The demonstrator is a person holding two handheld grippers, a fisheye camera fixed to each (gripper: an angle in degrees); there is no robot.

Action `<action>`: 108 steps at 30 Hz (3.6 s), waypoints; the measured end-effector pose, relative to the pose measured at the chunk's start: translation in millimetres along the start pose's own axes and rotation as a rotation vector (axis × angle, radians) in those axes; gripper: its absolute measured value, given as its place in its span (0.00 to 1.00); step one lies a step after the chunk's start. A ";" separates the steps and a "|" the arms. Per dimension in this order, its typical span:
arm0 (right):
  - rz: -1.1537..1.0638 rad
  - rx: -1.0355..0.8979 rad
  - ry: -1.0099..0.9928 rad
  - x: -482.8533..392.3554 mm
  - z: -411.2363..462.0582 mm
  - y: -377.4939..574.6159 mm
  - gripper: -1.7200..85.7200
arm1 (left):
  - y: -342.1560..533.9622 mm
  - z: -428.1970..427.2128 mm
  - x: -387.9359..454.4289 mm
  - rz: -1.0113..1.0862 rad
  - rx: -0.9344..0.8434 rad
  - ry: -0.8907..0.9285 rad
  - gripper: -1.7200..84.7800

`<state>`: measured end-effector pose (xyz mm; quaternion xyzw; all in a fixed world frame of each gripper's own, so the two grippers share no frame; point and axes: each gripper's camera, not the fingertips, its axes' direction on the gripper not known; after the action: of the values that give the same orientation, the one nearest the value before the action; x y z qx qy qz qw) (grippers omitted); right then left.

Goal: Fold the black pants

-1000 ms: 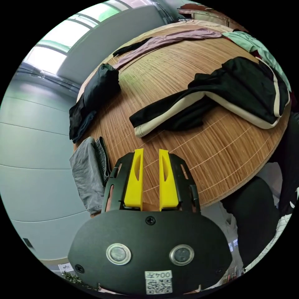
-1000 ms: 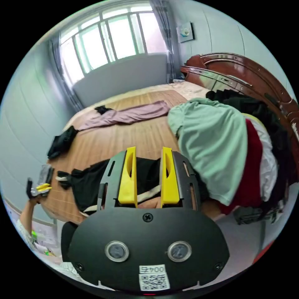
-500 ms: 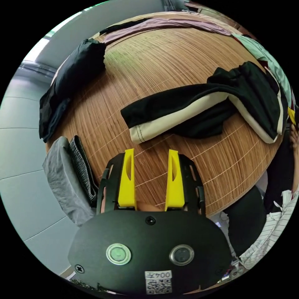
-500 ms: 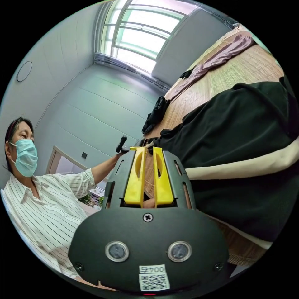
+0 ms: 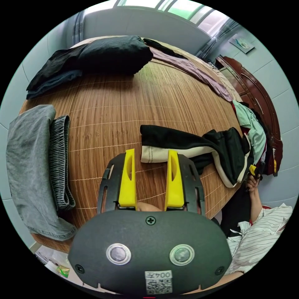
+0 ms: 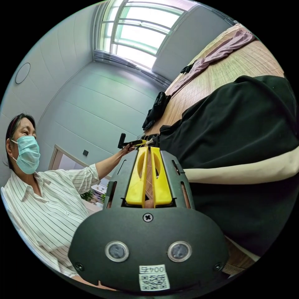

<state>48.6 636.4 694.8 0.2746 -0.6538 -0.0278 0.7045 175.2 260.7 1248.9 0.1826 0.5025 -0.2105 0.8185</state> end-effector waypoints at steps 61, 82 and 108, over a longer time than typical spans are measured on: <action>-0.233 -0.539 0.493 -85.8 246.3 81.3 0.01 | 66.5 -6.1 13.0 -0.077 -0.185 -0.284 0.02; -0.302 -0.532 0.755 -133.7 295.9 75.0 0.01 | 196.2 -52.3 121.9 0.014 -0.082 -0.343 0.03; -0.099 -0.522 1.135 -82.5 168.8 24.2 0.08 | 233.6 -14.5 229.4 0.072 0.078 -0.190 0.03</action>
<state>-129.1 630.6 629.2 0.0954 -0.1360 -0.0692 0.9837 381.0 428.4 1056.7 0.2114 0.4072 -0.2168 0.8617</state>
